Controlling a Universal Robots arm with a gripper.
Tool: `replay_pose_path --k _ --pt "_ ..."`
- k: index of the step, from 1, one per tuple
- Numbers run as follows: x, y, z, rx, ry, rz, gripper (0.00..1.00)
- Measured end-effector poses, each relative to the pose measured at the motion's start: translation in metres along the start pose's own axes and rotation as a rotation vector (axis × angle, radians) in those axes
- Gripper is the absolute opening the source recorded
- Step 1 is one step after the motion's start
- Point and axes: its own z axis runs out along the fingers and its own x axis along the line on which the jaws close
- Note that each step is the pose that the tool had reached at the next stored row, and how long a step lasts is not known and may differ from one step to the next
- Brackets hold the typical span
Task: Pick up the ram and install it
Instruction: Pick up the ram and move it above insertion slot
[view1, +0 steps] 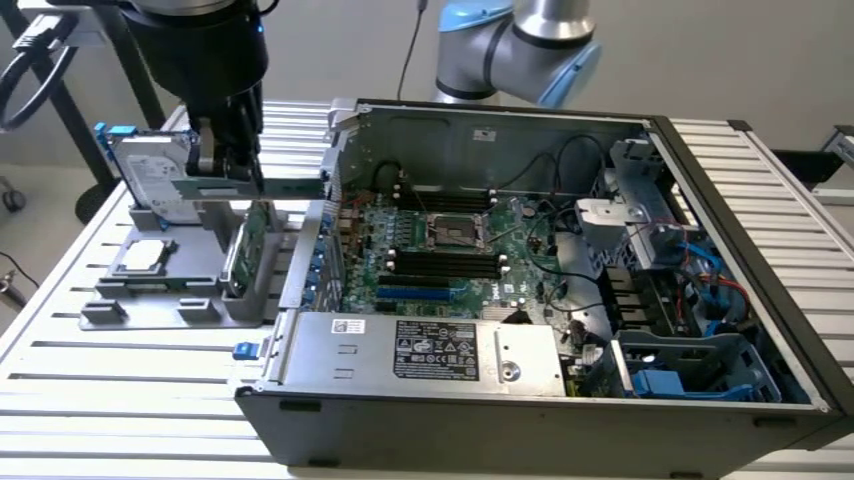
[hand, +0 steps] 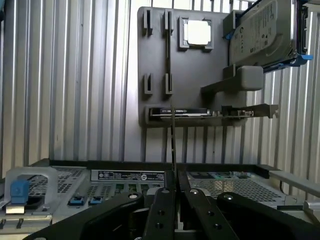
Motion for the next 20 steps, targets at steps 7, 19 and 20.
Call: replay_pose_path --k 7,19,20 --pt "0.001 -0.0318 -0.0020 0.0004 -0.0095 -0.001 0.14" --pt "0.003 -0.0860 -0.0048 0.0004 -0.0124 -0.001 0.14" --pt "0.003 -0.0905 -0.0049 0.0004 -0.0124 -0.001 0.14"
